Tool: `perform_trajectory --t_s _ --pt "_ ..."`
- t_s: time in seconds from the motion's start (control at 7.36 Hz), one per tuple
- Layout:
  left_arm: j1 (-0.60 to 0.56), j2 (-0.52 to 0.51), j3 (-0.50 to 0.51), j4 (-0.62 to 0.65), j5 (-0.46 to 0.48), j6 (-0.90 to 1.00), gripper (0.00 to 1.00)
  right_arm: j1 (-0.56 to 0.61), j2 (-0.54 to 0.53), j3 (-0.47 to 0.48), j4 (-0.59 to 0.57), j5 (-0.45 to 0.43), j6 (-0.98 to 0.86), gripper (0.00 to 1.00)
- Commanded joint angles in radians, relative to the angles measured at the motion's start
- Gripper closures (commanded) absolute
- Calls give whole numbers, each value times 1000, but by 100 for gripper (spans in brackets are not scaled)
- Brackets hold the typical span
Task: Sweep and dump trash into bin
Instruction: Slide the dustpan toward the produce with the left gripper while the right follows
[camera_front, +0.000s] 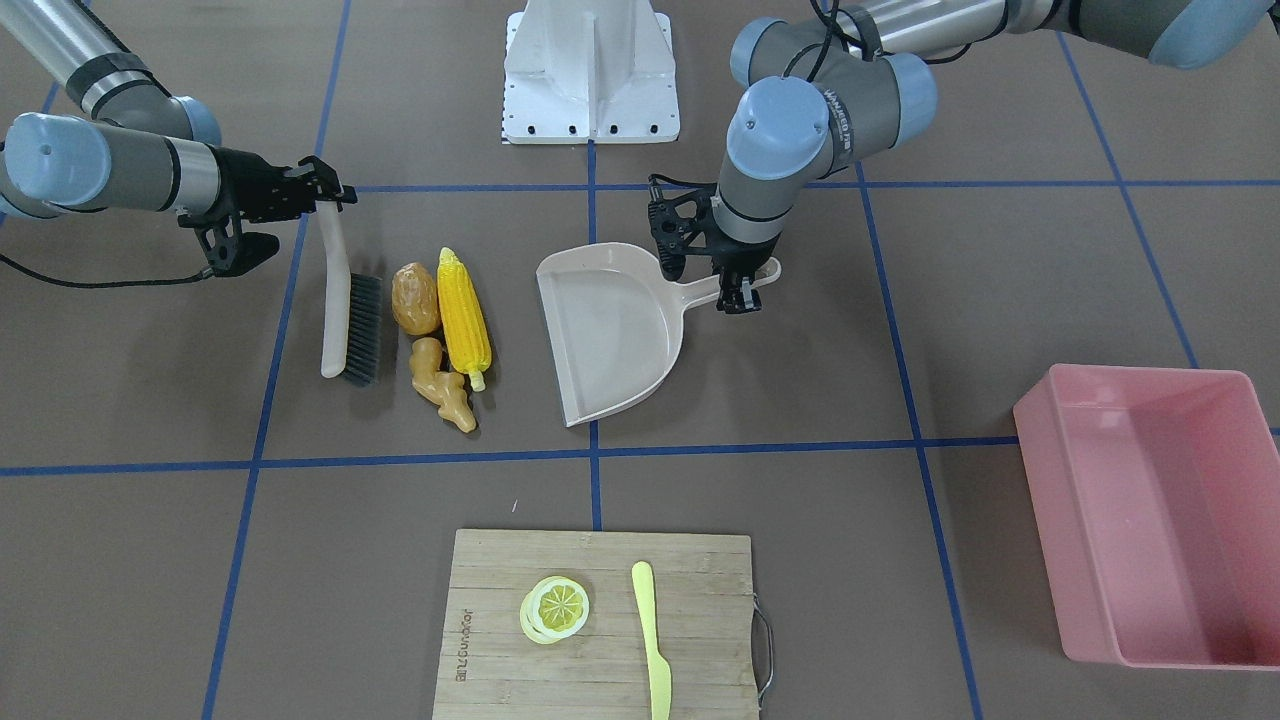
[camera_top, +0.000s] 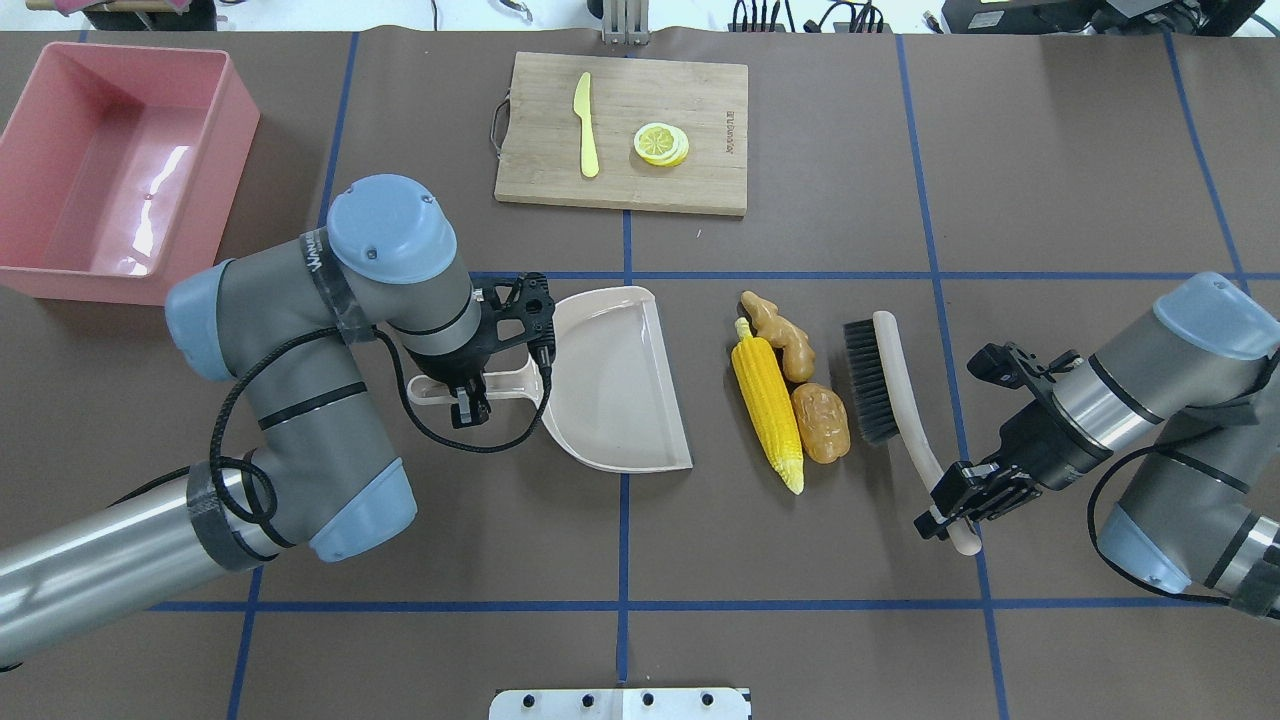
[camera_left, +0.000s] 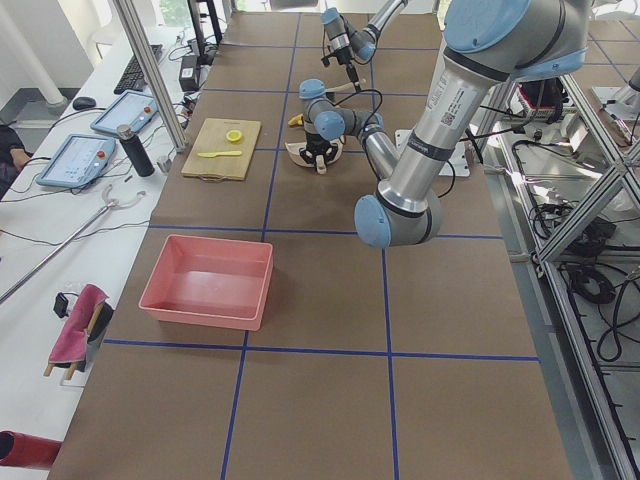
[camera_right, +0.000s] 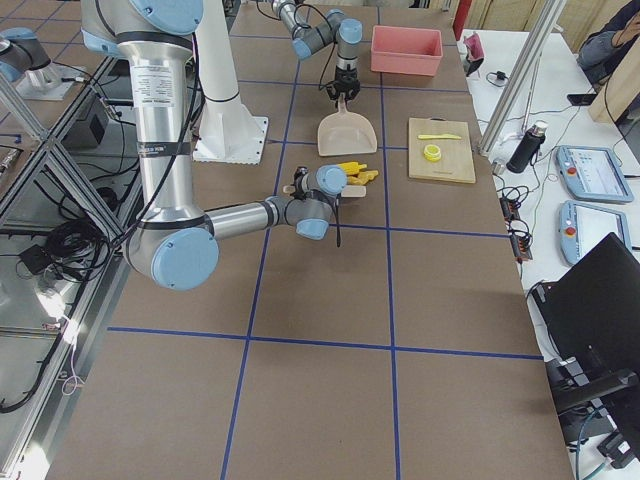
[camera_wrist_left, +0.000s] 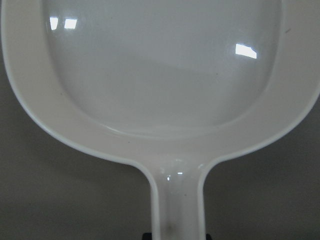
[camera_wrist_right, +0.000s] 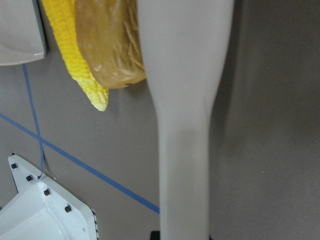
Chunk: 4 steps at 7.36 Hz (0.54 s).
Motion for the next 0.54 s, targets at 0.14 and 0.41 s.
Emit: perform_trajectory --t_s 0.14,0.41 --pt "1 -86 70 6 0 -9 100 -23 -8 5 14 1 14 100" --pt "2 -115 79 15 0 -12 100 -37 12 5 14 -3 29 100"
